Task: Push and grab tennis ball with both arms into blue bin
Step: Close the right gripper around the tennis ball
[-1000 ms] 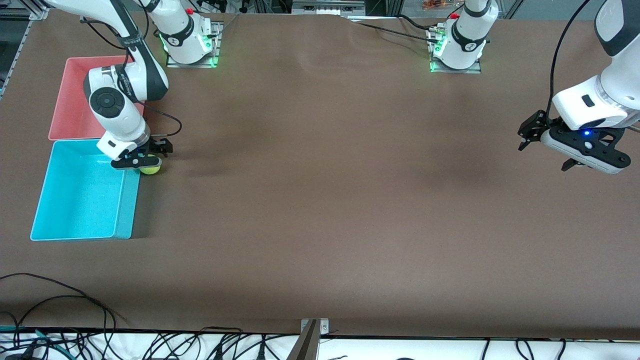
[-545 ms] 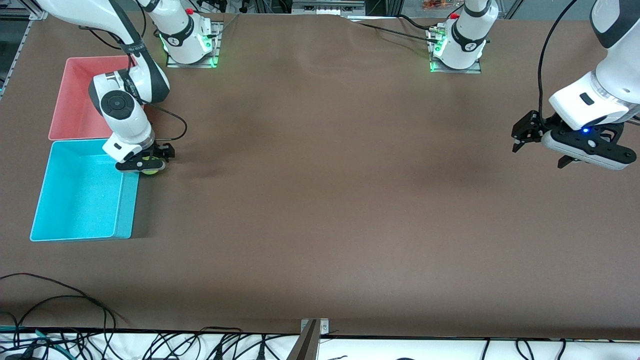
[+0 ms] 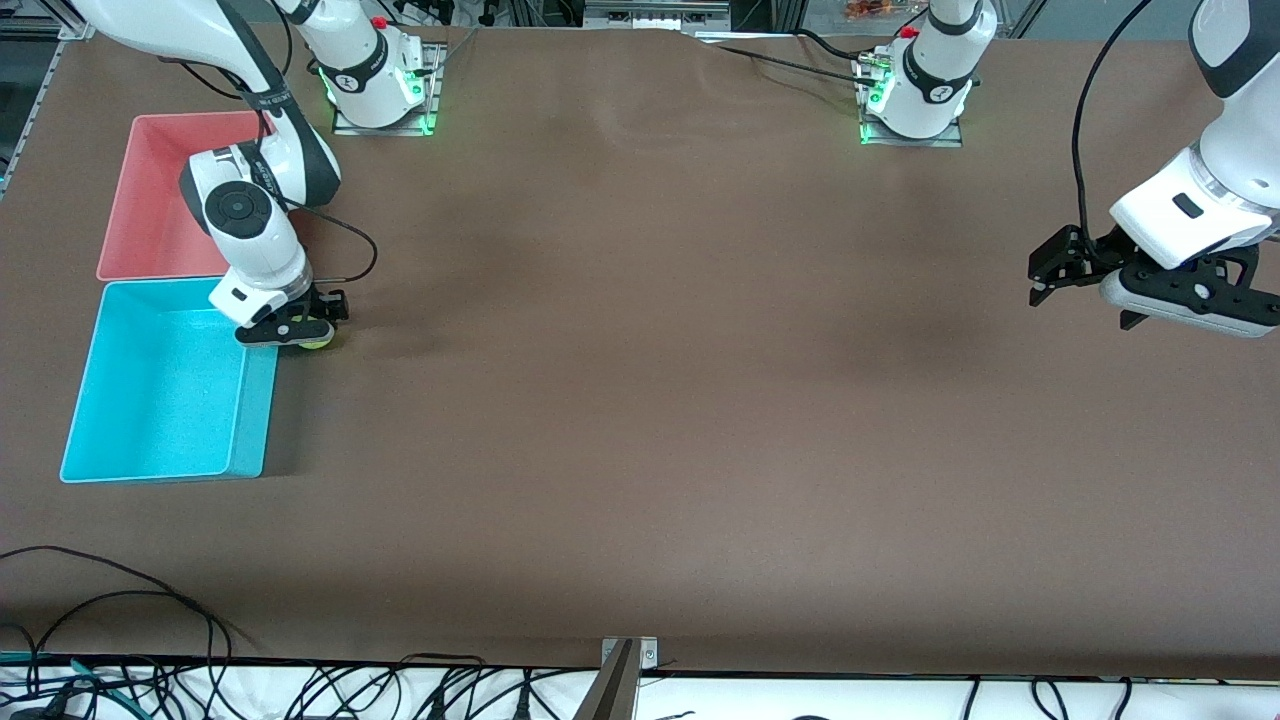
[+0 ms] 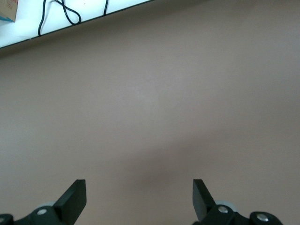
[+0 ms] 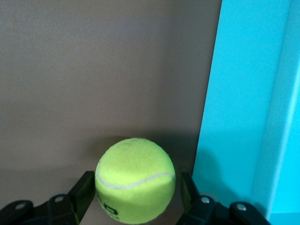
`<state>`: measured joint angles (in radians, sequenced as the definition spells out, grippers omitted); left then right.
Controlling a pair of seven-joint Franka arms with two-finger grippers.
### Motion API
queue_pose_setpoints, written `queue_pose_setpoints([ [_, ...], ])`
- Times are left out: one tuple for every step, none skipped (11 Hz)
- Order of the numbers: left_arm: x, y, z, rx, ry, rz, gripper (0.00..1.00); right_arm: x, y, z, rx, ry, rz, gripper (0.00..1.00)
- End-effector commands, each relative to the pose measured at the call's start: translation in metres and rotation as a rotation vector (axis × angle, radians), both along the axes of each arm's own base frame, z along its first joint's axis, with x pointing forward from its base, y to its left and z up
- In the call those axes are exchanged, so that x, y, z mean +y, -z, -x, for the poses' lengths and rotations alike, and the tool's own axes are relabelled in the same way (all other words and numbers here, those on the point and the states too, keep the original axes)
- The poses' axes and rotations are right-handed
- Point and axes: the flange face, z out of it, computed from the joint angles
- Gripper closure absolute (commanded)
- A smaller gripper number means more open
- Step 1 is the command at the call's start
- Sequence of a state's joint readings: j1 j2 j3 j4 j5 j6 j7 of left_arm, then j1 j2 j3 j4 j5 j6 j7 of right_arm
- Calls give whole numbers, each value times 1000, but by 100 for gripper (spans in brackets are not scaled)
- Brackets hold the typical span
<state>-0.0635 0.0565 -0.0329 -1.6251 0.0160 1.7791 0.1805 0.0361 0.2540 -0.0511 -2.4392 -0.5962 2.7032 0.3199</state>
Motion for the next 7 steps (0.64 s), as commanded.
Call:
queue_pose_setpoints([
  [-7, -17, 2, 19, -7, 18, 0, 2, -1, -7, -27, -16, 9, 20],
  [-7, -17, 3, 22, -7, 17, 0, 2, -1, -8, -29, -19, 10, 26],
  [-8, -18, 3, 21, -4, 17, 0, 3, -2, -13, -32, -21, 11, 32],
  [-14, -19, 5, 21, 5, 17, 0, 2, 0, -20, -33, -22, 12, 37],
  [-16, -23, 7, 27, 6, 17, 0, 5, 2, -23, -33, -23, 11, 47],
  [-14, -27, 8, 30, 3, 16, 0, 5, 3, -23, -32, -17, 9, 50],
  [-8, -29, 9, 36, -4, 15, 0, 7, 0, -27, -40, -23, 8, 51],
])
